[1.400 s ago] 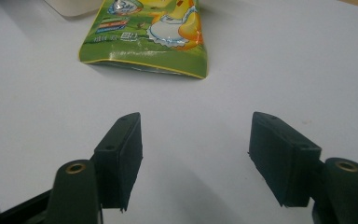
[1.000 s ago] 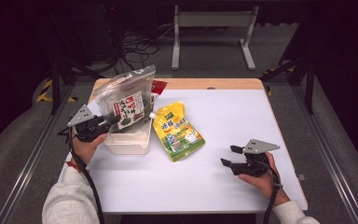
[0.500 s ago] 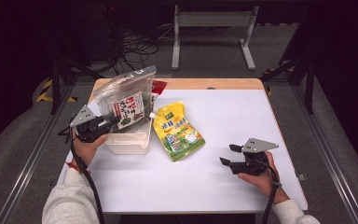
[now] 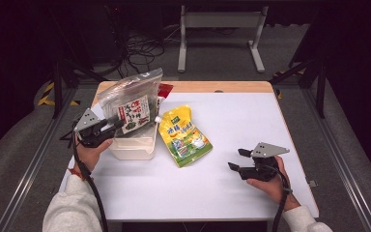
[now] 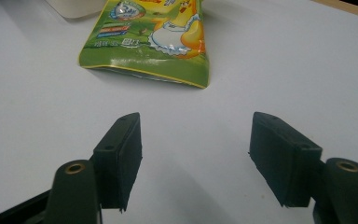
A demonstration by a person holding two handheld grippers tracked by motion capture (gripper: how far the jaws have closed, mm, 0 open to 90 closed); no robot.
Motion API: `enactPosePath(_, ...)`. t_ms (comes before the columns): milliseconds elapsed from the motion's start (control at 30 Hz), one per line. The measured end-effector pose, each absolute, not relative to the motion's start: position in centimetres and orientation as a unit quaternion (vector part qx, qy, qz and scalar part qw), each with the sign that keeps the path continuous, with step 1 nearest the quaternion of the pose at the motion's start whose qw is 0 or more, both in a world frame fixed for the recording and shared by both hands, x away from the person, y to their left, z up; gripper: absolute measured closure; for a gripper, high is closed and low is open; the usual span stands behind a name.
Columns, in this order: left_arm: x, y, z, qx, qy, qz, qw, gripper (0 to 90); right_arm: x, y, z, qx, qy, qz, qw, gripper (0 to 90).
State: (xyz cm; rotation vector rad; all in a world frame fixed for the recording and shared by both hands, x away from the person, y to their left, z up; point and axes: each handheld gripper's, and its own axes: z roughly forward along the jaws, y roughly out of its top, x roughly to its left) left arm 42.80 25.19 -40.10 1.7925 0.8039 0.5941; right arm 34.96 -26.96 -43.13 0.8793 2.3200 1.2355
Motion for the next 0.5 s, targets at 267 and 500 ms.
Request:
enactPosePath(267, 41.7, 25.7, -38.8, 0.728, 0.335, 0.262, 0.537, 68.5, 35.2, -26.6, -43.1, 0.307, 0.826, 0.436, 0.184, 34.5)
enactPosePath(500, 40.9, 25.8, -38.2, 0.723, 0.334, 0.272, 0.540, 68.2, 35.5, -26.3, -43.0, 0.304, 0.826, 0.438, 0.183, 34.5)
